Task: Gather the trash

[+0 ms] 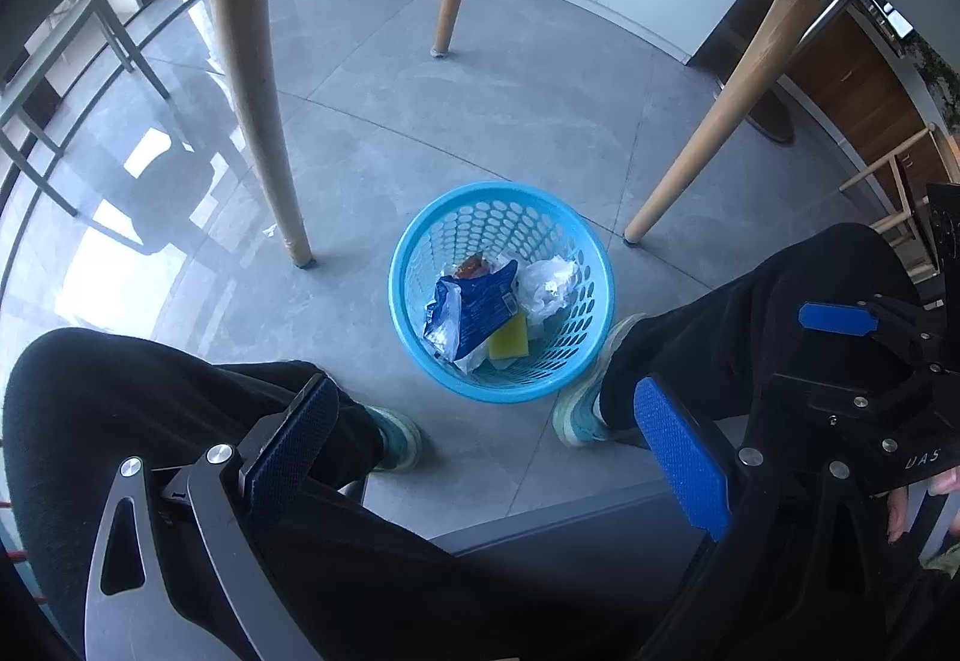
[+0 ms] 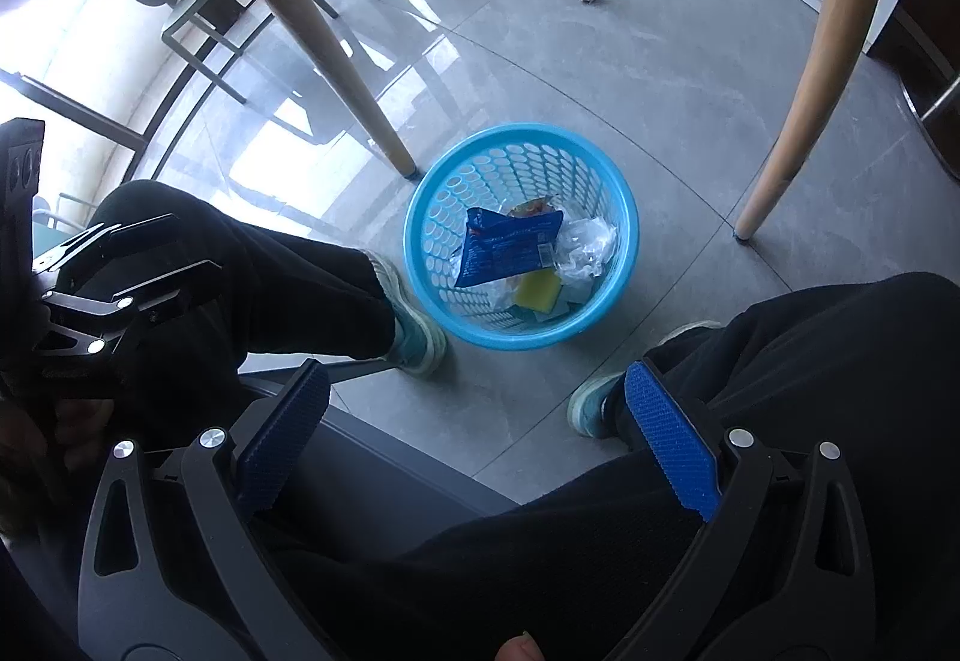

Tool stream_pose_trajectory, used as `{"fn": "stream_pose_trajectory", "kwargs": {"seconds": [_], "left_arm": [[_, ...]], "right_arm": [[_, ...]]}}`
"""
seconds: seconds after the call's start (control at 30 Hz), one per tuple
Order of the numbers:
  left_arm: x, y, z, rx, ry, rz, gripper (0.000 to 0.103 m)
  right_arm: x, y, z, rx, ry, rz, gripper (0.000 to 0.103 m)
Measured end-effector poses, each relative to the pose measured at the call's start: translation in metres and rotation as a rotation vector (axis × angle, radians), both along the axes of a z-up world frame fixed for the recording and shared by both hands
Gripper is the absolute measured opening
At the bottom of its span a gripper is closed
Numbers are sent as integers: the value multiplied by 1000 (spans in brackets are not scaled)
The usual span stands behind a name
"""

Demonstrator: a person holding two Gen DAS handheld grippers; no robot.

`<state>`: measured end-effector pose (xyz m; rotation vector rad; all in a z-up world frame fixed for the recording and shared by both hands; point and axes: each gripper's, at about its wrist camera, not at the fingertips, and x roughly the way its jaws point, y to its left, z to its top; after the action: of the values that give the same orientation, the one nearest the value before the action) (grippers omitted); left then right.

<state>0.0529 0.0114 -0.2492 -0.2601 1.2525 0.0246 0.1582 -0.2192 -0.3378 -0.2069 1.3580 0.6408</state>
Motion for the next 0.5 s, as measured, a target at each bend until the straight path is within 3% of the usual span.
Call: {"fn": "stream_pose_trajectory", "kwargs": {"seconds": [0.5], "left_arm": [[1, 2, -2, -23, -2, -2, 97]], "right_arm": [[-3, 4, 1, 15, 4, -7, 94]]}}
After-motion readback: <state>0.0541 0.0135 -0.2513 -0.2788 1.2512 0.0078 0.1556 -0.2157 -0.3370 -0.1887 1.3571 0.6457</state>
